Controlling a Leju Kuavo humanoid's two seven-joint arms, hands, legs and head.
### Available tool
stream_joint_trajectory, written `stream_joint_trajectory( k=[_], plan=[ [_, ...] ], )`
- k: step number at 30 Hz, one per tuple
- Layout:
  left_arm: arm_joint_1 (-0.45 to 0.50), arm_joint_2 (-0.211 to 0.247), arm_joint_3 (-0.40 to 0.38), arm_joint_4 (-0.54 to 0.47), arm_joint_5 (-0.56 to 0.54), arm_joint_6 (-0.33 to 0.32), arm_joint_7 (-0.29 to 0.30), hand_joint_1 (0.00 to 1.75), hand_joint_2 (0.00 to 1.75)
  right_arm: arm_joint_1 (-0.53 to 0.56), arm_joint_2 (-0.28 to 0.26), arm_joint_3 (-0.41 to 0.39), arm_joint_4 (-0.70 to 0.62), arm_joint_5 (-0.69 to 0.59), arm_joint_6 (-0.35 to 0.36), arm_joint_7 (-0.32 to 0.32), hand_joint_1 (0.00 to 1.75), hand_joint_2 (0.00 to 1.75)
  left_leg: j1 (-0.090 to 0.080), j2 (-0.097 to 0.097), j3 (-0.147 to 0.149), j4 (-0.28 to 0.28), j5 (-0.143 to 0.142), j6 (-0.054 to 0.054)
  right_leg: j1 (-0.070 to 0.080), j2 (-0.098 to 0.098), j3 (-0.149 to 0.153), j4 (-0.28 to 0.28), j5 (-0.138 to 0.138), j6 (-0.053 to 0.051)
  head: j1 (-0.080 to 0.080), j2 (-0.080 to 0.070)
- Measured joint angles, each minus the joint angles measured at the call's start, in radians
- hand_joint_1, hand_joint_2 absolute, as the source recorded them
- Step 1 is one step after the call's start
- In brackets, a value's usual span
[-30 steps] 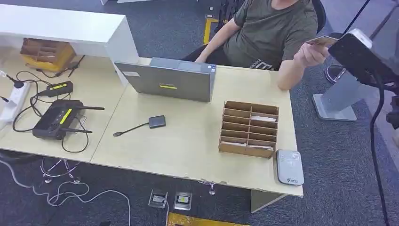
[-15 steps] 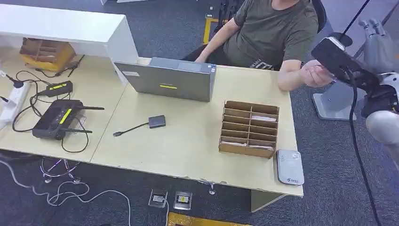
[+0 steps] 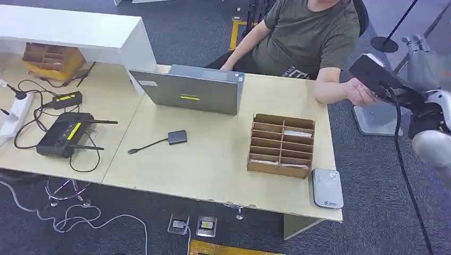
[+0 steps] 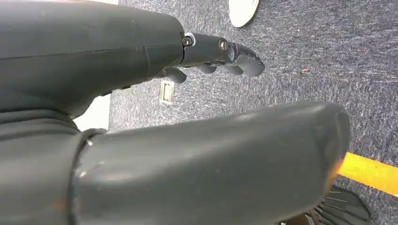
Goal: Pass the card to the sensor for recognition and then transmit it.
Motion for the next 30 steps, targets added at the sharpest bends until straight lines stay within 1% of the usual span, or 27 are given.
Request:
stream_joint_trajectory(
  k=[5,6,13,18,24,30],
  plan=[
    [0.001,0.0,0.0,0.0,0.003,0.007,0.0,0.0,0.0,-0.001,-0.001,0.016,0.005,-0.006,0.003,0.0,0.0,1.75,0.0,0.0,0.0,0.0,0.0,0.0,0.0,0.0,0.0,0.0,0.0,0.0,0.0,0.0],
    [0.001,0.0,0.0,0.0,0.004,0.008,0.0,0.0,0.0,-0.002,-0.001,0.02,0.006,-0.007,0.006,0.0,1.73,1.75,0.0,0.0,0.0,0.0,0.0,0.0,0.0,0.0,0.0,0.0,0.0,0.0,0.0,0.0],
    [0.001,0.0,0.0,0.0,0.013,0.008,0.001,0.0,0.0,-0.005,0.005,0.063,0.028,-0.022,0.005,-0.002,1.75,1.75,0.0,0.0,0.0,0.0,0.0,0.0,0.0,0.0,0.0,0.0,0.0,0.0,0.0,0.0],
    [0.002,0.0,0.0,0.0,0.011,-0.006,0.001,0.0,0.0,0.006,0.006,0.084,0.032,-0.02,0.0,0.006,1.75,1.75,0.0,0.0,0.0,0.0,0.0,0.0,0.0,0.0,0.0,0.0,0.0,0.0,0.0,0.0],
    [0.003,0.0,0.0,0.0,0.01,-0.008,0.002,0.0,0.0,0.017,-0.013,0.084,0.029,-0.013,0.026,0.026,1.75,1.75,0.0,0.0,0.0,0.0,0.0,0.0,0.0,0.0,0.0,0.0,0.0,0.0,0.0,0.0],
    [0.004,0.0,0.0,0.0,0.01,0.0,0.002,0.0,0.0,0.028,-0.048,0.084,0.012,-0.017,0.049,0.039,1.75,1.75,0.0,0.001,0.0,0.0,0.0,0.0,0.0,0.0,0.0,0.0,0.0,0.0,0.0,0.0]
  ],
)
